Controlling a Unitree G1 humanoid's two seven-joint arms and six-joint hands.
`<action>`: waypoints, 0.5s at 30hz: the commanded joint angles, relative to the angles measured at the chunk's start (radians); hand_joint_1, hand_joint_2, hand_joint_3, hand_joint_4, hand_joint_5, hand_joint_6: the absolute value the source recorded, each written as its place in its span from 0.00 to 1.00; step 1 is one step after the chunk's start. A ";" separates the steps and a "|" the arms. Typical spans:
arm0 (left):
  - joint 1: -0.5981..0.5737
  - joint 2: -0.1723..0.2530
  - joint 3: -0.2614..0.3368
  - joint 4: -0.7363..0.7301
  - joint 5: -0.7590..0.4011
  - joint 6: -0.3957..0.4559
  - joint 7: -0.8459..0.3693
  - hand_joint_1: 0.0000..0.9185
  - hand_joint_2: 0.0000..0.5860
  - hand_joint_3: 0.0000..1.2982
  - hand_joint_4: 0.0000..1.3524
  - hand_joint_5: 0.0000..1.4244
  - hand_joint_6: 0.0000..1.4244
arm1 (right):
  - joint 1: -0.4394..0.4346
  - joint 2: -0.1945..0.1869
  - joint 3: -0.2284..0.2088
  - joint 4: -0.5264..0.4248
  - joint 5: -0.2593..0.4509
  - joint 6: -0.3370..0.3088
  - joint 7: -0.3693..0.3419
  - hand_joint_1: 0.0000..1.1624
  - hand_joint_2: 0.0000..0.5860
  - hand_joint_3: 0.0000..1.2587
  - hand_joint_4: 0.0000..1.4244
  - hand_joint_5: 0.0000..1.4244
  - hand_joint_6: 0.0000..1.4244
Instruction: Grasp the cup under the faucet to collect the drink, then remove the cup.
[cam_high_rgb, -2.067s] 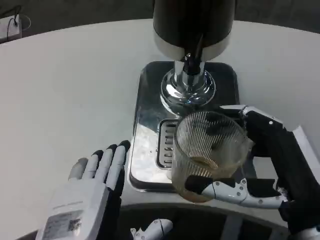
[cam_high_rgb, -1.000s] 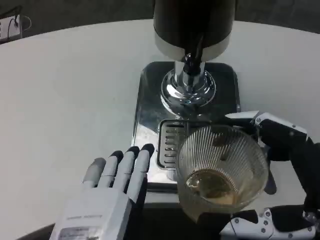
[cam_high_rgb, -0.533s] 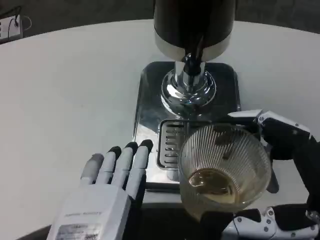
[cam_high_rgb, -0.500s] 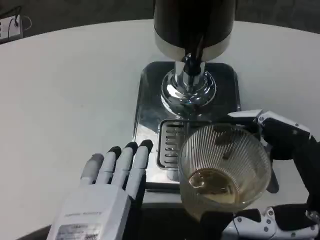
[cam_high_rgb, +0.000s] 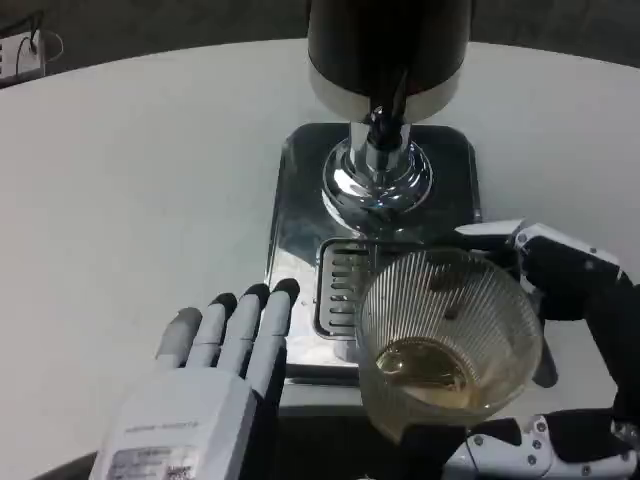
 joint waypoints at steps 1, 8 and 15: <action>0.003 -0.003 0.000 0.002 -0.003 -0.011 -0.007 0.00 0.15 0.00 0.00 0.00 0.00 | 0.007 0.003 -0.002 -0.020 0.010 -0.042 0.000 1.00 0.20 0.61 0.71 0.75 0.93; 0.005 -0.005 0.001 0.001 -0.004 -0.010 -0.008 0.00 0.14 0.00 0.00 0.00 0.00 | 0.009 0.007 0.000 -0.021 0.006 -0.044 -0.004 1.00 0.20 0.61 0.71 0.75 0.93; 0.001 -0.005 0.002 0.004 -0.007 -0.010 -0.010 0.00 0.14 0.00 0.00 0.00 0.00 | 0.010 0.013 -0.001 -0.026 0.005 -0.039 -0.006 1.00 0.20 0.62 0.71 0.75 0.93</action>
